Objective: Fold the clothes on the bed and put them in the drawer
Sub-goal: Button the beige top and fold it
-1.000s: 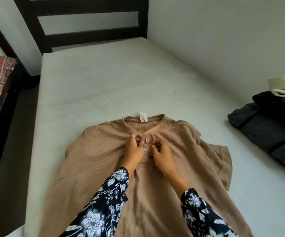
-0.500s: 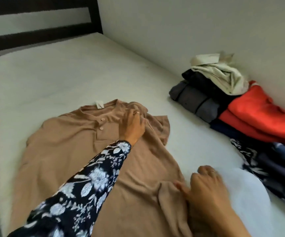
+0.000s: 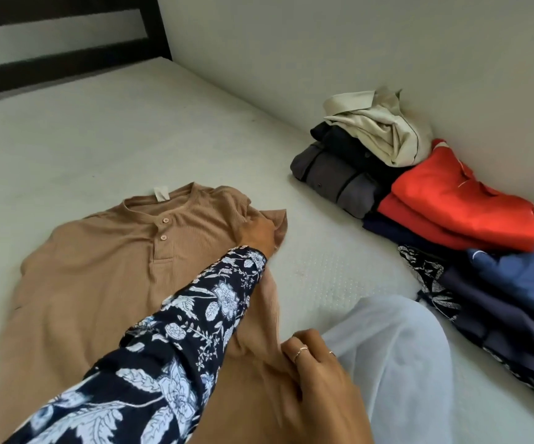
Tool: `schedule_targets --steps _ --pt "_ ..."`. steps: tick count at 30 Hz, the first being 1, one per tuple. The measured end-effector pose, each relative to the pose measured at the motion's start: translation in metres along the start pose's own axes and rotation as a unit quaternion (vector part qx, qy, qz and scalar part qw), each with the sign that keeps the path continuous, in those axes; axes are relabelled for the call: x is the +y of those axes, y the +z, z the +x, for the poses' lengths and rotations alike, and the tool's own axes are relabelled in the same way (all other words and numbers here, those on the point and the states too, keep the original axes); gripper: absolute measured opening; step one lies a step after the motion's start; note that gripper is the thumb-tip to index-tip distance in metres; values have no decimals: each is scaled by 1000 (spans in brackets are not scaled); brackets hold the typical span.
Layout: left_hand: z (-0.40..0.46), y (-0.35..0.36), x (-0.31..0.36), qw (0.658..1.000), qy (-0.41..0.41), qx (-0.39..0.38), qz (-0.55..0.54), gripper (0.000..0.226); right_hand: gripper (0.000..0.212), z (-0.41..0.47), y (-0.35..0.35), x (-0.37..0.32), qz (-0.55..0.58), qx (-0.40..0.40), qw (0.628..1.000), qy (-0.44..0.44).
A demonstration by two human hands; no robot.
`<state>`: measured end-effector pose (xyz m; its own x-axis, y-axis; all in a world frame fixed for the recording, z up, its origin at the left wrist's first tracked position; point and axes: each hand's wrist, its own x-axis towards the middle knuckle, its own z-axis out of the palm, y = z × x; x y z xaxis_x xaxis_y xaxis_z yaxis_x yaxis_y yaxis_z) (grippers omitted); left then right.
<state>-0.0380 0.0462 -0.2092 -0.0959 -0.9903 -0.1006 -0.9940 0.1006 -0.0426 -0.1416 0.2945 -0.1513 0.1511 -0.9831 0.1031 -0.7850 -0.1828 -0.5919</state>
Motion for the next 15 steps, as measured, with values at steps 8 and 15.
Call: schedule_targets --steps 8,15 --pt "21 -83 -28 852 -271 56 -444 44 10 7 -35 3 319 -107 929 157" --pt "36 -125 -74 654 -343 160 -655 38 32 -18 -34 -5 151 -157 971 93"
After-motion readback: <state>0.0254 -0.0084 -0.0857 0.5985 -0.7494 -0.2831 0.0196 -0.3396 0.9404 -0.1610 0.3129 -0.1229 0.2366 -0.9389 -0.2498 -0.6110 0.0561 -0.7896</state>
